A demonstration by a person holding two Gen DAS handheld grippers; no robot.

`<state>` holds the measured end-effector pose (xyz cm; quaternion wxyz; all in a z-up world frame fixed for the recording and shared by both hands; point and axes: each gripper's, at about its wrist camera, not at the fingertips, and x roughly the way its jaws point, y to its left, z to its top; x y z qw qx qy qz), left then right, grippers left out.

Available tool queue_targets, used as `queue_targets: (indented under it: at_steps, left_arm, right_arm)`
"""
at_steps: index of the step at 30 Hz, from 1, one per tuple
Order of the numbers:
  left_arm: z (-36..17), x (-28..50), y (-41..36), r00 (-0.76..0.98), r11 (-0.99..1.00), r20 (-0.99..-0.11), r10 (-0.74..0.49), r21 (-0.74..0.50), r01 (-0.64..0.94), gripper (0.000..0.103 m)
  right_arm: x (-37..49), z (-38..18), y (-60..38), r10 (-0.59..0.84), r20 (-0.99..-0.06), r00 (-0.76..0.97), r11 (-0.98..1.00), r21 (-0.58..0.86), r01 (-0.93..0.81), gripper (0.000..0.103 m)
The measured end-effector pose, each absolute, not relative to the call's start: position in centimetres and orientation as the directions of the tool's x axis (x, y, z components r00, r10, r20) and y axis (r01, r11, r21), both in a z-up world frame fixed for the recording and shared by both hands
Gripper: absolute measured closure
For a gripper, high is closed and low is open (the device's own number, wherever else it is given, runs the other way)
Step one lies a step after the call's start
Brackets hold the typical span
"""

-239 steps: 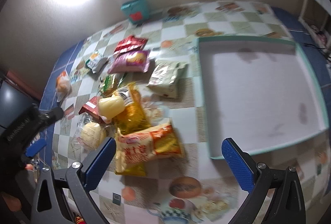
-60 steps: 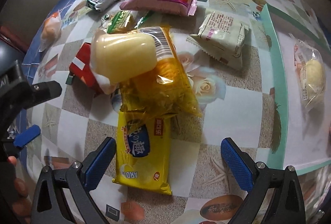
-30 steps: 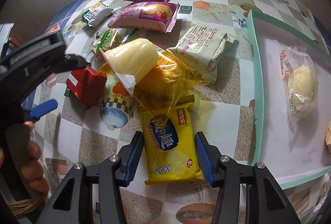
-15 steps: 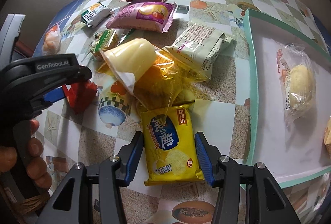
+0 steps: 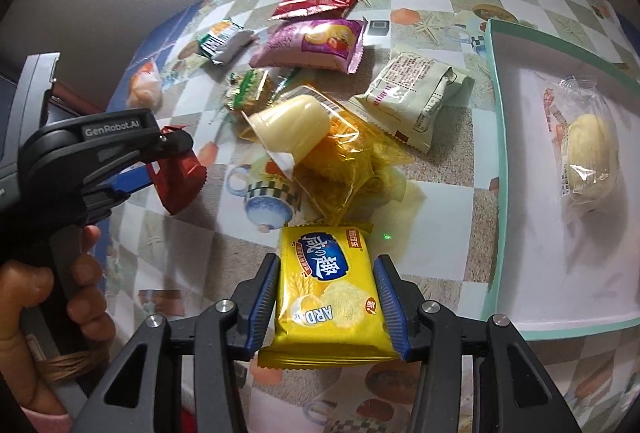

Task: Organize snacks
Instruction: 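Carry the biscuit pack and red box into the tray and release both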

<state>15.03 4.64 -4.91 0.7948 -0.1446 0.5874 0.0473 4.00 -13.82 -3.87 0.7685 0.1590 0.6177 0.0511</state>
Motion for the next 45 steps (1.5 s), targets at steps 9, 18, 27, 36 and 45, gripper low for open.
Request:
queue_targets:
  at_steps: [9, 18, 27, 36, 45]
  left_arm:
    - [-2.1, 14.3, 5.2, 0.368, 0.949, -0.925, -0.098, -0.198, -0.245, 0.06]
    - [1.3, 13.1, 4.8, 0.443, 0.953, -0.89, -0.108, -0.219, -0.209, 0.06]
    - [3.5, 11.6, 1.1, 0.486, 0.968, -0.86, -0.156, -0.23, -0.098, 0.06]
    - [2.2, 9.4, -9.4, 0.394, 0.965, -0.882, -0.258, -0.211, 0.159, 0.06]
    - [-0.5, 6.6, -19.9, 0.288, 0.91, -0.912, -0.291, -0.171, 0.378, 0.06]
  right_arm:
    - [3.2, -2.7, -14.6, 0.358, -0.9, 0.249, 0.912, 0.394, 0.114, 0.052]
    - [2.4, 1.8, -16.1, 0.334, -0.859, 0.387, 0.907, 0.405, 0.117, 0.052]
    - [0.8, 3.4, -23.4, 0.111, -0.867, 0.487, 0.89, 0.304, 0.339, 0.052]
    - [-2.1, 0.2, -34.8, -0.099, -0.92, 0.38, 0.733, 0.19, 0.653, 0.052]
    - [-2.8, -1.0, -37.8, -0.076, -0.919, 0.387, 0.687, 0.233, 0.688, 0.052]
